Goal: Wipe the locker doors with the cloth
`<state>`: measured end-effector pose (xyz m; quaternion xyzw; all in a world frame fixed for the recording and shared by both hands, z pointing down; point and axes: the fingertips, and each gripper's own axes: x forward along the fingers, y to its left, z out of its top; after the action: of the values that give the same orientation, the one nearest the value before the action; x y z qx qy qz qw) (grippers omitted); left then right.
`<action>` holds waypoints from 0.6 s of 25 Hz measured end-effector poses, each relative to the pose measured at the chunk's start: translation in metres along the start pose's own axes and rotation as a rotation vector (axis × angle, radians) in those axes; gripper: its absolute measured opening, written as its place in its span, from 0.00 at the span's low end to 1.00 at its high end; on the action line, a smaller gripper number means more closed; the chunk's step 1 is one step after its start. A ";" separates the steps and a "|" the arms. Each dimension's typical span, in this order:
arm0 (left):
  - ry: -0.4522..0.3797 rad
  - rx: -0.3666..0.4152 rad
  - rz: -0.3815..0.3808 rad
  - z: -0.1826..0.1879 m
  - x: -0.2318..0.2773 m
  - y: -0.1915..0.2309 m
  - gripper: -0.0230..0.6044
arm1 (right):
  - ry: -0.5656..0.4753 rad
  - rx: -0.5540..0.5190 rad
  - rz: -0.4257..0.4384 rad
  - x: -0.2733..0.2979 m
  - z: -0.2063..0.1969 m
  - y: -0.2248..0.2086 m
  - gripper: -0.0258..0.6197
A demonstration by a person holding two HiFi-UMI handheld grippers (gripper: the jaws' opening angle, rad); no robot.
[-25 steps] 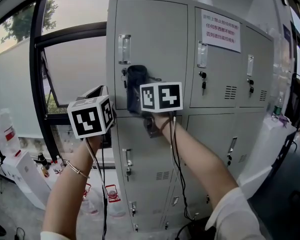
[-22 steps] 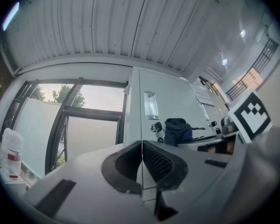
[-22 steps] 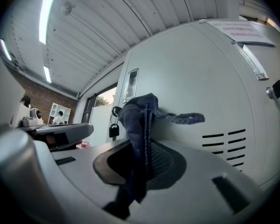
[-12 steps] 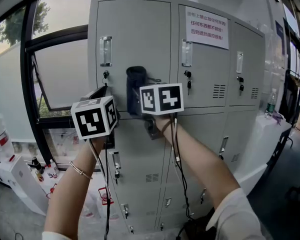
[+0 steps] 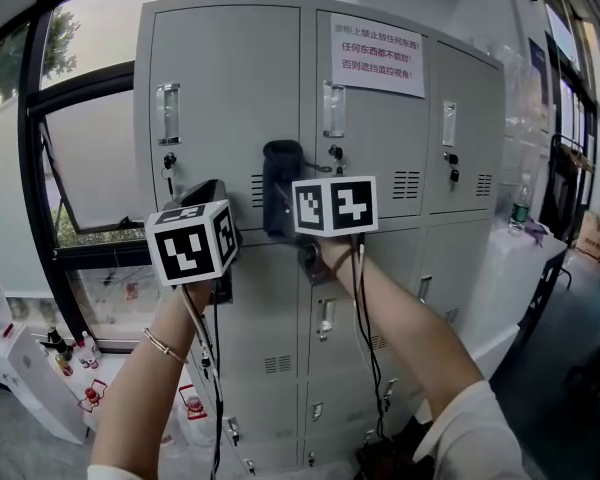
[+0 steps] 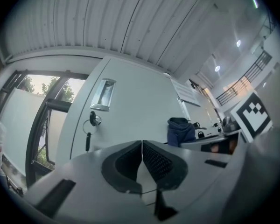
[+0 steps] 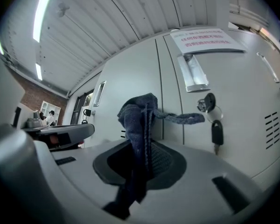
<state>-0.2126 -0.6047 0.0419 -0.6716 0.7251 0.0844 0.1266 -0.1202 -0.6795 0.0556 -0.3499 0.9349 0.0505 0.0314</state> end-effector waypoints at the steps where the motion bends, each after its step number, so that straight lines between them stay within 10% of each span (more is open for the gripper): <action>1: 0.001 -0.001 -0.005 -0.001 0.002 -0.005 0.05 | 0.002 0.004 -0.006 -0.003 -0.001 -0.006 0.12; 15: -0.002 -0.005 -0.039 -0.001 0.020 -0.057 0.05 | 0.022 0.021 -0.080 -0.038 -0.014 -0.077 0.12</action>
<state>-0.1571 -0.6293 0.0394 -0.6857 0.7117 0.0844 0.1271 -0.0412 -0.7145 0.0676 -0.3870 0.9210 0.0353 0.0268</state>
